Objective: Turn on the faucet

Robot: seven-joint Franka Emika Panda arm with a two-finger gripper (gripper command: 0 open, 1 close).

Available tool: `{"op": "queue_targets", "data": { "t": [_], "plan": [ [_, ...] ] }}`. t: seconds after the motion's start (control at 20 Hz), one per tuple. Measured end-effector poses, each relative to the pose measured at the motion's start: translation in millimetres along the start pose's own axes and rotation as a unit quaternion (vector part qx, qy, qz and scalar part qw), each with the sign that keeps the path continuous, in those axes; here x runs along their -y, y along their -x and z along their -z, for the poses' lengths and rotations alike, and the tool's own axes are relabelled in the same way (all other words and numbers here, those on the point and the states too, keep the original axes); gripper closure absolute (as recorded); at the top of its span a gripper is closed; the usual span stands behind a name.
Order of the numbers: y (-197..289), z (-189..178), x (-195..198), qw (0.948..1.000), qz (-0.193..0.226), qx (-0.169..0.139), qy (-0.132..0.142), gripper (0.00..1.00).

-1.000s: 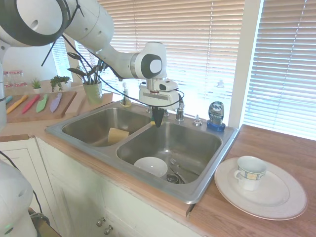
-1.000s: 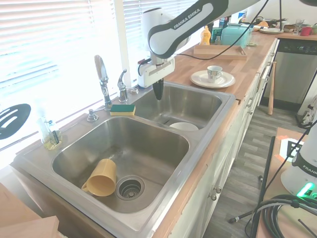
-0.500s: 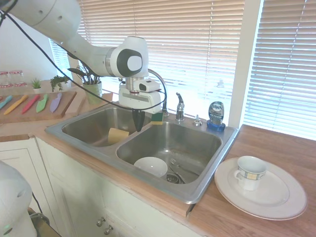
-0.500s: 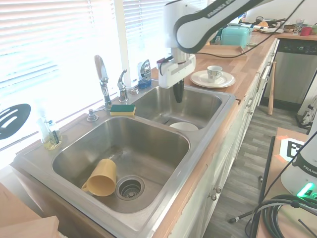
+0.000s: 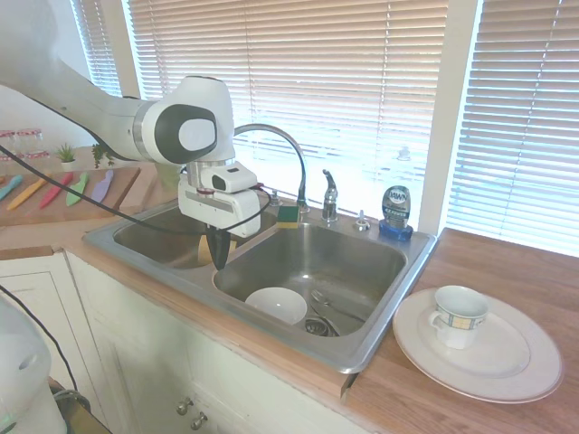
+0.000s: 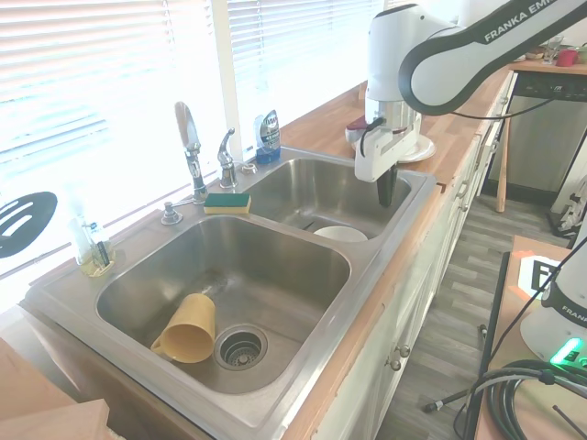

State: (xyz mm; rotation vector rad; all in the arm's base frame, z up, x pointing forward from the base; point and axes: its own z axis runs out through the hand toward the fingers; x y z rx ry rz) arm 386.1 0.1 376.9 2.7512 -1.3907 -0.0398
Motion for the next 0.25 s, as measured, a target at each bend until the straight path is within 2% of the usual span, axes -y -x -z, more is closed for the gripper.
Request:
{"op": "queue_targets", "data": {
  "t": [0.25],
  "plan": [
    [-0.4, 0.0, -0.4, 1.0000, -0.001, 0.000, -0.001, 0.00]
  ]
}}
